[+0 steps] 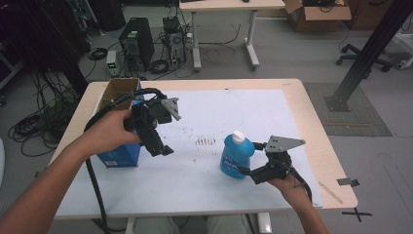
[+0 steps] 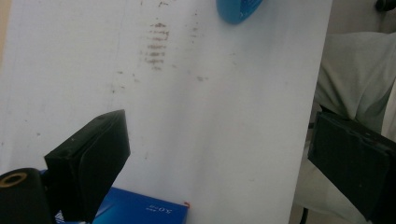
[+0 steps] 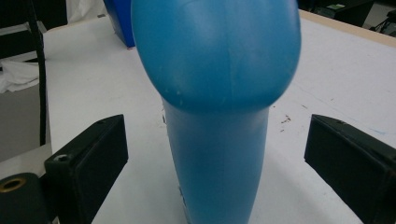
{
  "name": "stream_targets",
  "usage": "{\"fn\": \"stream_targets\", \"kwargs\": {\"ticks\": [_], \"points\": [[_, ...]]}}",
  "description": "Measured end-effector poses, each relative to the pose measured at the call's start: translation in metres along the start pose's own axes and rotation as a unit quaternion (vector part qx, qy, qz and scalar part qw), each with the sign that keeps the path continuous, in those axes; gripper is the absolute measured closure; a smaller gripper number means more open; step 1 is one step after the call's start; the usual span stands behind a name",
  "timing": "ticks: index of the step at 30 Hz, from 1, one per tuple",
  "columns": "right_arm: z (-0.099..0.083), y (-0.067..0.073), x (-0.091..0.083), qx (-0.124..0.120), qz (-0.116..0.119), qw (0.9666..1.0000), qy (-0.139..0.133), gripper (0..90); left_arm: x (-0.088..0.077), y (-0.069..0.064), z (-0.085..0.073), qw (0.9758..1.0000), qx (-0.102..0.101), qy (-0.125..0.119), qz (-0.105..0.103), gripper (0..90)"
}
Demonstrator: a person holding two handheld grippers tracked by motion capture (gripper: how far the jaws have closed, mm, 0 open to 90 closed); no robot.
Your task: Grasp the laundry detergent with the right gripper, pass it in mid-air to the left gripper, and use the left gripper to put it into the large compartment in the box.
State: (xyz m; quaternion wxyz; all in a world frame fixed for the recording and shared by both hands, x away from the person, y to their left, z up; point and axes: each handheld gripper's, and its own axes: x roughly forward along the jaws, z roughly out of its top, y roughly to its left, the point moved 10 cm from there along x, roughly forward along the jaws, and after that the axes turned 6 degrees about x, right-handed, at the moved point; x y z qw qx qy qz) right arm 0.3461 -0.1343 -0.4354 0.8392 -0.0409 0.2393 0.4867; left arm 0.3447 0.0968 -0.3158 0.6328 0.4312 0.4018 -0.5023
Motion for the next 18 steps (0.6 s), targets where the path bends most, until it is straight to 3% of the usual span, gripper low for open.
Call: {"fn": "stream_targets", "kwargs": {"ticks": [18], "points": [[0.001,-0.002,0.018,0.004,-0.002,0.9999,-0.015,7.4,0.000,0.001,-0.001,1.0000,-0.001,-0.002,0.001,6.0]]}}
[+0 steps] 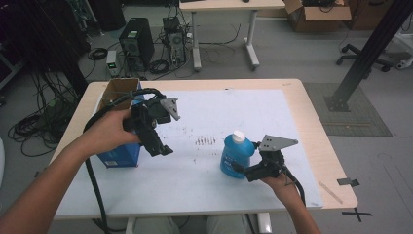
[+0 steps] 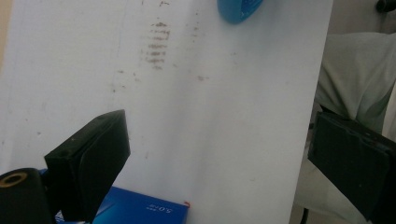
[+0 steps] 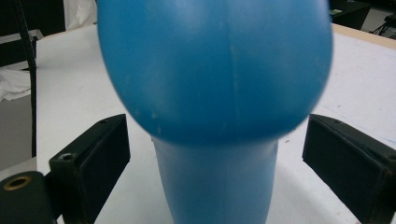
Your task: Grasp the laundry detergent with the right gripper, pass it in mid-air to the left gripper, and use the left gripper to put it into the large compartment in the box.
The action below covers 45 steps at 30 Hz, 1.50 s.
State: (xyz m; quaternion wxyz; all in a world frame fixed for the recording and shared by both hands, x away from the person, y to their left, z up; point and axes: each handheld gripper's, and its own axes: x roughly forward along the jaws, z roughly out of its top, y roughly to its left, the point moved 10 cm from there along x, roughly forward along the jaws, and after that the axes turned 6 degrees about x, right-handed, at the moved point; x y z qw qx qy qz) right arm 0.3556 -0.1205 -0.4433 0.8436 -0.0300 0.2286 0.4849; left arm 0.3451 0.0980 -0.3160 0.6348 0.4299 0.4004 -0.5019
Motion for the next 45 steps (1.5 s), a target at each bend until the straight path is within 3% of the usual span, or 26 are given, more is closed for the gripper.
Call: {"fn": "stream_targets", "kwargs": {"ticks": [45], "points": [[-0.0002,-0.0002,0.0028,-0.018,-0.009,0.9996,-0.019,31.8,0.0016,0.0005,0.0001,1.0000,-0.004,0.000,0.001,6.0]]}}
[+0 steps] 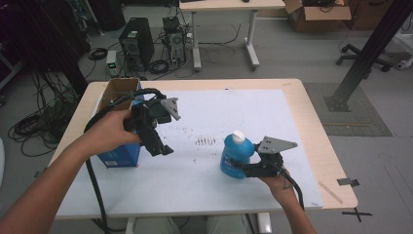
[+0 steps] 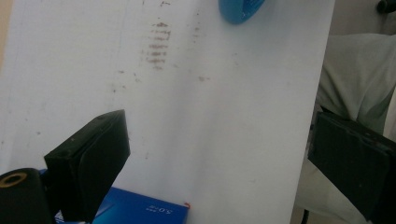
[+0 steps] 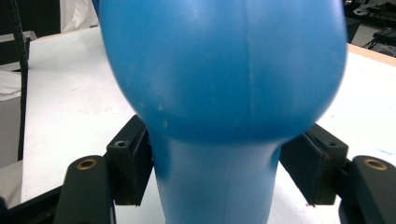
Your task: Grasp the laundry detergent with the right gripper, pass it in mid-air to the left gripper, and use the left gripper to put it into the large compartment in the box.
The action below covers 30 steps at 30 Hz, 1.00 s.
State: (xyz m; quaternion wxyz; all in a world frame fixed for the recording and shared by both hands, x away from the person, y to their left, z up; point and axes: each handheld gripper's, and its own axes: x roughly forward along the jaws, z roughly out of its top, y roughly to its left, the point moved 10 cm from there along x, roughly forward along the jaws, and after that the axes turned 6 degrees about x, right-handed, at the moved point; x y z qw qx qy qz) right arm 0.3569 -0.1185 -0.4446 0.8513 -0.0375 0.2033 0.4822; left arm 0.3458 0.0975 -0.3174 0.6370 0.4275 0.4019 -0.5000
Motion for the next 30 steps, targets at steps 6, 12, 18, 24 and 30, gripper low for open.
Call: {"fn": "stream_targets", "kwargs": {"ticks": [6,12,18,24,30], "points": [[0.000,0.001,0.000,-0.005,0.003,1.0000,0.000,36.6,0.000,0.000,0.000,1.0000,0.000,0.001,0.000,6.0],[0.000,0.004,0.000,-0.009,0.010,0.9999,-0.001,41.5,0.000,0.000,0.000,1.0000,-0.001,-0.001,0.000,6.0],[0.001,0.005,0.000,-0.012,0.012,0.9998,-0.002,43.0,0.000,0.000,-0.002,1.0000,-0.002,-0.002,0.001,6.0],[0.008,0.011,-0.001,-0.032,0.019,0.9992,0.010,43.4,-0.003,0.001,-0.001,1.0000,-0.002,-0.002,0.001,6.0],[0.022,0.018,-0.006,-0.041,0.039,0.9983,0.012,43.4,-0.007,0.001,0.002,1.0000,0.001,-0.003,0.003,6.0]]}}
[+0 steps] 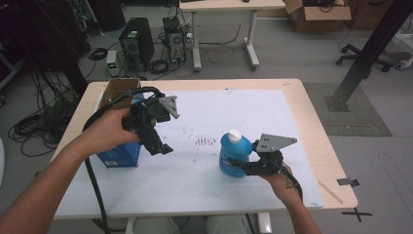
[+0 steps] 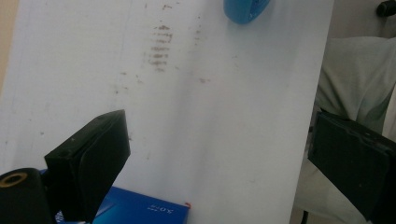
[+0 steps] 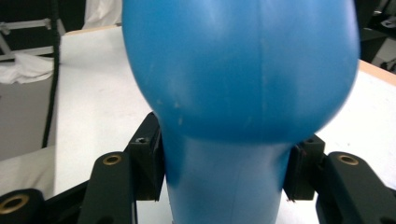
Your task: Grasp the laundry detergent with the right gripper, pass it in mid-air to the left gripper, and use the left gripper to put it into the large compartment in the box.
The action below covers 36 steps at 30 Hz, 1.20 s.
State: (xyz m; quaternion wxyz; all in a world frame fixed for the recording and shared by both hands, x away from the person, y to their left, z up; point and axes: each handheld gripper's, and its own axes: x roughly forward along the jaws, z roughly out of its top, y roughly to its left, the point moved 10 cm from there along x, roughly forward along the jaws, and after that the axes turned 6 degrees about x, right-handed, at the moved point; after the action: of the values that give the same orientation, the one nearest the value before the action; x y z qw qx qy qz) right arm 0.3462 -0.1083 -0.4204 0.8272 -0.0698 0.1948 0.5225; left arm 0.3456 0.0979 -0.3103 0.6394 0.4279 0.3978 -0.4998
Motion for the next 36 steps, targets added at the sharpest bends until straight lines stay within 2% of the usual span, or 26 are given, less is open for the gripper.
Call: {"fn": "stream_targets", "kwargs": {"ticks": [7,15,16,19,26,27,36], "points": [[0.021,0.008,-0.010,-0.016,0.030,0.9994,0.006,43.4,-0.008,-0.001,0.008,1.0000,0.008,0.000,0.003,6.0],[0.037,0.014,-0.017,-0.026,0.058,0.9978,0.019,43.3,-0.018,-0.003,0.019,0.9998,0.019,0.002,0.005,6.1],[0.041,0.016,-0.018,-0.026,0.070,0.9970,0.019,43.3,-0.021,-0.004,0.023,0.9997,0.023,0.001,0.003,6.1],[0.048,0.021,-0.019,-0.027,0.090,0.9954,0.020,43.3,-0.026,-0.005,0.030,0.9995,0.029,0.004,0.007,6.1],[0.063,0.029,-0.018,-0.037,0.120,0.9919,0.021,43.3,-0.033,-0.008,0.044,0.9991,0.041,0.005,0.011,6.0],[0.067,0.032,-0.017,-0.039,0.130,0.9905,0.023,43.3,-0.034,-0.010,0.046,0.9988,0.047,0.010,0.010,6.1],[0.078,0.041,-0.003,-0.062,0.168,0.9829,0.042,43.4,-0.039,-0.018,0.059,0.9976,0.067,0.015,-0.006,6.1]]}}
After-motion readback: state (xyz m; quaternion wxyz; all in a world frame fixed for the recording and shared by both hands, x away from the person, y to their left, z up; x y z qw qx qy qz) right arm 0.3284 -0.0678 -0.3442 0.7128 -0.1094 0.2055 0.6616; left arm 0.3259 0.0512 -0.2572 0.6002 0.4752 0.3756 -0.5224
